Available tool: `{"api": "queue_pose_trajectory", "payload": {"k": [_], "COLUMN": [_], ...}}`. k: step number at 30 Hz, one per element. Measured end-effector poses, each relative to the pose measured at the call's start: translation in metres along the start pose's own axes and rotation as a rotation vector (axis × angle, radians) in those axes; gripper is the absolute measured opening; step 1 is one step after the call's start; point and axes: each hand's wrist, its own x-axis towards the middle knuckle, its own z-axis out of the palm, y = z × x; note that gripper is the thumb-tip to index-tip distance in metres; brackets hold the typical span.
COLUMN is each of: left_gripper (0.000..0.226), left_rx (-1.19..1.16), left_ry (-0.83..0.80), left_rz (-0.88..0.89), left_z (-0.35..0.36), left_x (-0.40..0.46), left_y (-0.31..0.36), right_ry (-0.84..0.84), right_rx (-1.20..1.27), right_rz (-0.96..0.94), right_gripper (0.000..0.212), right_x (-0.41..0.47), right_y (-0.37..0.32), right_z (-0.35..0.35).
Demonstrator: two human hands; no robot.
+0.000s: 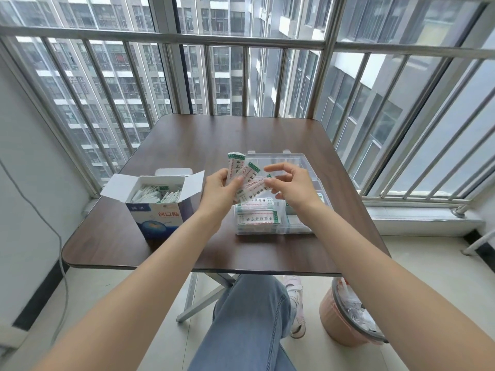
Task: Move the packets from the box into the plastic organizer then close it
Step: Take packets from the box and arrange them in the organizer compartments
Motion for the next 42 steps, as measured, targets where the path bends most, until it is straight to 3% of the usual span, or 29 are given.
{"api": "queue_pose_trajectory", "payload": {"k": [6,9,16,24,27,30,32,36,42], "left_gripper": [0.022,0.022,0.022,0.012,0.010,0.015,0.018,0.010,0.012], "left_rx": [0.121,0.137,0.105,0.069,0.040,-0.044,-0.069,-0.025,0.074], "left_ry": [0.152,0.139,0.109,0.085,0.065,0.023,-0.011,-0.057,0.135], "left_rz": [0.048,0.059,0.059,0.060,0.054,0.050,0.061,0.051,0.049], "left_z": [-0.003,-0.002,-0.004,-0.004,-0.004,-0.005,-0.005,0.000,-0.002], "left_x": [0.005,0.005,0.006,0.005,0.003,0.000,-0.002,-0.002,0.004], "left_y": [-0.005,-0.007,-0.009,-0.006,-0.004,-0.001,0.003,0.002,-0.001], "right_ry": [0.093,0.066,-0.039,-0.060,-0.089,-0.121,-0.180,-0.138,0.034], "right_rx": [-0.181,-0.349,-0.759,-1.041,-0.915,-0.302,-0.089,-0.089,-0.262], "right_rz": [0.030,0.003,-0.048,-0.158,-0.142,-0.053,0.016,-0.026,0.014], "right_gripper": [0.016,0.025,0.005,0.007,0.013,0.021,0.021,0.010,0.011], "right_x": [0.006,0.008,0.004,0.003,0.007,0.009,0.007,0.007,0.008], "right_y": [0.009,0.008,0.007,0.001,0.000,-0.012,-0.019,-0.017,0.001], "right_z": [0.002,0.007,0.014,0.019,0.014,0.005,-0.001,0.002,0.003]}}
